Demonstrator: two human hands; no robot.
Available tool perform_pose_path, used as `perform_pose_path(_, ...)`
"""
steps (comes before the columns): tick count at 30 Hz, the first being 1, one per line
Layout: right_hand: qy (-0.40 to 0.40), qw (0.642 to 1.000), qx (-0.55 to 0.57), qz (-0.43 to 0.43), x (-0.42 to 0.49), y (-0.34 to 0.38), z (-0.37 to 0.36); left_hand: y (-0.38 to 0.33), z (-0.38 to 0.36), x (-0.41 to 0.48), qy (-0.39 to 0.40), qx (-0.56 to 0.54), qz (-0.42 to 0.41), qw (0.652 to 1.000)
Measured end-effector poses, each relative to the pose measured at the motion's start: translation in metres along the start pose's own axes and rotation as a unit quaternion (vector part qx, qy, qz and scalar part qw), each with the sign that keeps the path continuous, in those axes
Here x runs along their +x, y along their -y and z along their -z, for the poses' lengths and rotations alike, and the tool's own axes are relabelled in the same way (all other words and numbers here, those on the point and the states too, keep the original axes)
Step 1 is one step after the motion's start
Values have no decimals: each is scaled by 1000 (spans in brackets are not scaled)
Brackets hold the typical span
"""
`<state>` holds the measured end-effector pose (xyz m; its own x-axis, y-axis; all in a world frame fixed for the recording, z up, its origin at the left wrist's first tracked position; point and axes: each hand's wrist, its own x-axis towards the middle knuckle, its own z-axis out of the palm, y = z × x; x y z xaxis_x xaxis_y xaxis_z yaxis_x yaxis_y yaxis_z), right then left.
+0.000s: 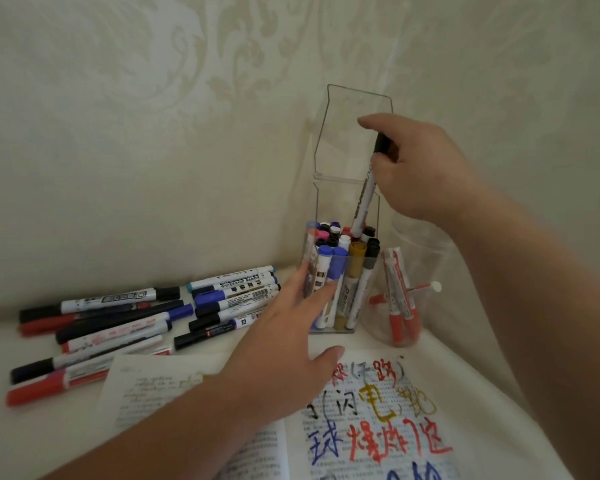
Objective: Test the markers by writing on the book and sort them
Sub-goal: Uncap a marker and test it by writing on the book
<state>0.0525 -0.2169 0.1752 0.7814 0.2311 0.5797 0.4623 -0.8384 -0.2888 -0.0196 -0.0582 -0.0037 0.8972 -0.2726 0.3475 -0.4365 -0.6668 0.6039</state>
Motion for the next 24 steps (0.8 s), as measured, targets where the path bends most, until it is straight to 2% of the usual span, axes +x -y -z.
perform_pose_path(6,-64,997,34,8,-3,0,1,0,0,-1,14,3,6,1000)
perform_pose_path(9,-25,1000,-16,3,-8,-3,-4,1,-1,-1,19,4,8,1000)
perform_pose_path(14,76,997,-11,-19,-13,-2,-19,3,-3,0,16,2,-2,1000)
perform_pose_path(19,105,991,-68,-40,-14,-5,-8,4,-5,0,17,5,-6,1000)
perform_pose_path(24,143,987,-71,-34,-27,-8,-10,4,-7,1,18,8,-11,1000)
